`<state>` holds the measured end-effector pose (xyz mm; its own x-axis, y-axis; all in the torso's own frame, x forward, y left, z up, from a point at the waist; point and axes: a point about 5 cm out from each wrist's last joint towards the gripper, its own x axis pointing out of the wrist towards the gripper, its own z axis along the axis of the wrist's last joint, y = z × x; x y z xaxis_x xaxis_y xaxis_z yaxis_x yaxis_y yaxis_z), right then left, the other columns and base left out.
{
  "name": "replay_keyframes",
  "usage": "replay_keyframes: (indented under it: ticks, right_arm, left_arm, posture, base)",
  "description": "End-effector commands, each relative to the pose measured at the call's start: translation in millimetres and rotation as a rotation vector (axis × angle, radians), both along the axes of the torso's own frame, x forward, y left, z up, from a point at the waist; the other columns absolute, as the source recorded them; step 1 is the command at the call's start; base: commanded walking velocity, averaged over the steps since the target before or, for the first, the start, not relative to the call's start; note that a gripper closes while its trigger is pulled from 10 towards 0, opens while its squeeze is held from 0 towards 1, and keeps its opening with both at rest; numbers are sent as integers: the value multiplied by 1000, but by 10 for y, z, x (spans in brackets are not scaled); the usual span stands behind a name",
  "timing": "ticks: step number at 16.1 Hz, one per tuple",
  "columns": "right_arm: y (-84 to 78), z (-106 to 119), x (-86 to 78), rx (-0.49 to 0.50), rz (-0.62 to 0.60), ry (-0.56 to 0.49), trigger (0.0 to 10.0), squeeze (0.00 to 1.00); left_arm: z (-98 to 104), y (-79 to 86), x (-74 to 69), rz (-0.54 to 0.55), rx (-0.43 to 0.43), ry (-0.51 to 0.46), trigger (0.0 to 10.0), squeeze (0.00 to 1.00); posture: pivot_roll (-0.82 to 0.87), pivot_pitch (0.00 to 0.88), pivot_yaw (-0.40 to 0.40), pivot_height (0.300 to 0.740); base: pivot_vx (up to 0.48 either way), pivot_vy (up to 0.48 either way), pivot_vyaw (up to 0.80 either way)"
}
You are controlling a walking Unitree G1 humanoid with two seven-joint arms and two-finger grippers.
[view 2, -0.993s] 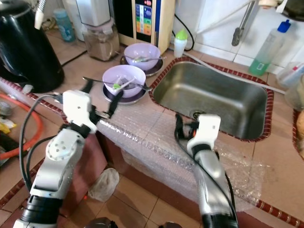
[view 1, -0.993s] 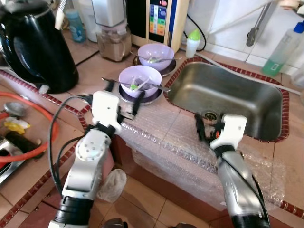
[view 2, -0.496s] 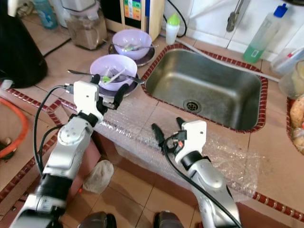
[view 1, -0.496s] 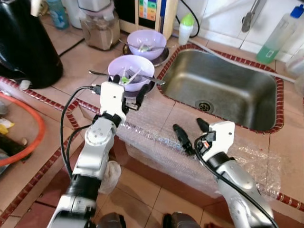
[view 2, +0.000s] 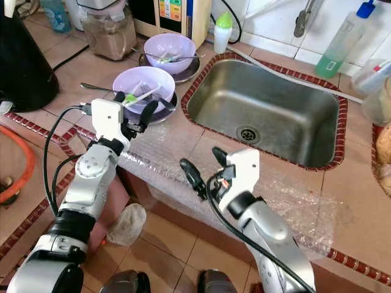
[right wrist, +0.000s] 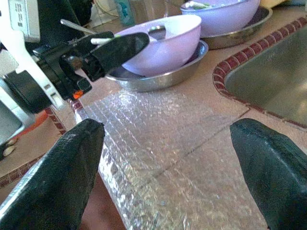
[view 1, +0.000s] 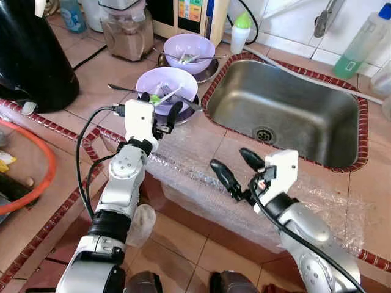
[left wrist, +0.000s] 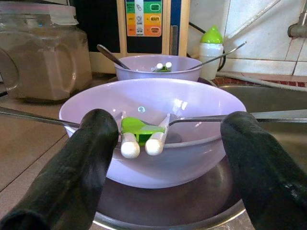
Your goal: Kitchen organization
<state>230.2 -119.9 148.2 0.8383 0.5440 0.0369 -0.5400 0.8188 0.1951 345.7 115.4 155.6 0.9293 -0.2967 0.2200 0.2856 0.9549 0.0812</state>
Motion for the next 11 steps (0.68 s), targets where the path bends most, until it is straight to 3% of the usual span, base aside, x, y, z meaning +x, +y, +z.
replay_keyframes:
  ticks: [1,11]
  right_arm:
    - [-30,-5,4,-6,-8,8,10000,0]
    - [-5,33,87,-5,10,-2,10000,0]
  left_arm:
    - [11,-35,14,-21,1,-2,0,0]
    - [-12,1,34,-24,-20,-18,0,0]
  posture:
    - [-135,155,-17,740]
    - [-116,138,-23,740]
  base:
    - [0,0,0]
    - [0,0,0]
